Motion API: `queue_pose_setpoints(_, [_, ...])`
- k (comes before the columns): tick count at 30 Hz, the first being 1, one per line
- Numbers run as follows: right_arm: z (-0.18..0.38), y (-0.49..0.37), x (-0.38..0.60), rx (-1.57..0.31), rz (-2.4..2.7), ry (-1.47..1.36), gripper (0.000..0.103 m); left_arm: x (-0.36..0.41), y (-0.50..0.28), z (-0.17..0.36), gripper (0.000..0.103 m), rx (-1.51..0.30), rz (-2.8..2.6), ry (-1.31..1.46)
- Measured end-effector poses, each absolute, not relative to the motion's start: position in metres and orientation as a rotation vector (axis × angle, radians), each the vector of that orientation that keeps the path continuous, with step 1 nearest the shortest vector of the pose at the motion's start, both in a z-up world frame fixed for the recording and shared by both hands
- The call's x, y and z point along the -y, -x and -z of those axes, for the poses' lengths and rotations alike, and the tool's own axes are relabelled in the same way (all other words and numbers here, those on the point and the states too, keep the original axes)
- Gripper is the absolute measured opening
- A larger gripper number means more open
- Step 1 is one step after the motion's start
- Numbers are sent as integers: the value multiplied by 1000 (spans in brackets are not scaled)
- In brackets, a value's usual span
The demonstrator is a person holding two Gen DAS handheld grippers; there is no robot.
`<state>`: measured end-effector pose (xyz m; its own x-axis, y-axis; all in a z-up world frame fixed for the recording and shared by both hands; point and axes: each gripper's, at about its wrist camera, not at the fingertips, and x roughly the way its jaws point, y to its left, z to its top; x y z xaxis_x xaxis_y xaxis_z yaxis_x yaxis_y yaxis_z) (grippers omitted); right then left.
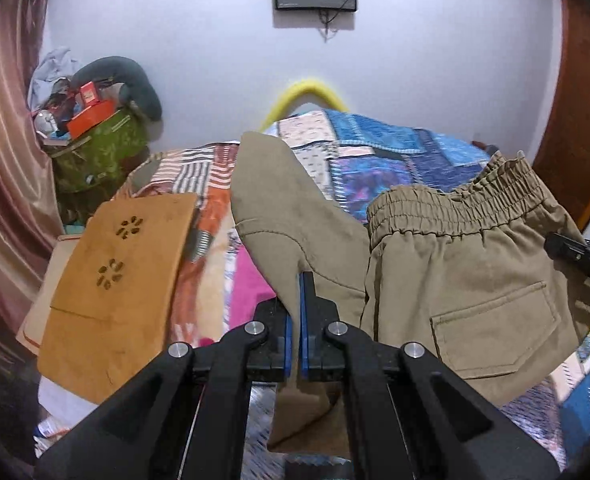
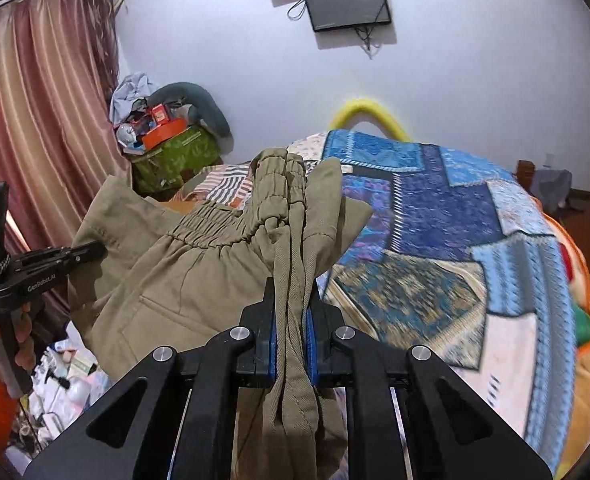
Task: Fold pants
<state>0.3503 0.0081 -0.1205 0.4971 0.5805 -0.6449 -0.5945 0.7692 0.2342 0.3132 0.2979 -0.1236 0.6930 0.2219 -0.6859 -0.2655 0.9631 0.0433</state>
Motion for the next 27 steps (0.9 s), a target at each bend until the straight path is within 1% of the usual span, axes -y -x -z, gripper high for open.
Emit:
queue_pose_setpoints(4, [137, -368, -35, -791, -715, 25, 10, -327, -339, 150, 3, -779, -300, 80])
queue_pose_setpoints(9, [175, -389, -63, -842, -716, 48, 10, -354, -367, 194, 3, -807, -319, 128])
queue_pose_setpoints(16, [233, -407, -86, -958, -694, 110, 10, -374, -387, 268, 5, -947, -334, 164])
queue_pose_setpoints(18, [246, -408, -86, -995, -690, 122, 12, -384, -383, 287, 10, -984, -371, 188])
queue_pose_setpoints(20, [249, -407, -79, -1002, -691, 112, 21, -392, -379, 297, 16, -1013, -375, 241])
queue_pose_setpoints(22, [249, -406, -72, -1019, -688, 95, 25, -398, -373, 303, 18, -1025, -380, 283])
queue_pose_setpoints(24, [248, -403, -67, -1026, -680, 104, 32, -399, -366, 299, 31, -1031, -412, 274])
queue_pose_setpoints(25, [248, -402, -67, -1022, -673, 117, 38, -398, -364, 297, 44, -1035, -438, 260])
queue_pose_setpoints(26, [245, -399, -66, -1017, -660, 139, 44, -396, -359, 292, 52, -1034, -461, 243])
queue_pose_setpoints(27, [241, -396, -65, -1018, -650, 158, 47, -394, -356, 288, 53, -1030, -462, 235])
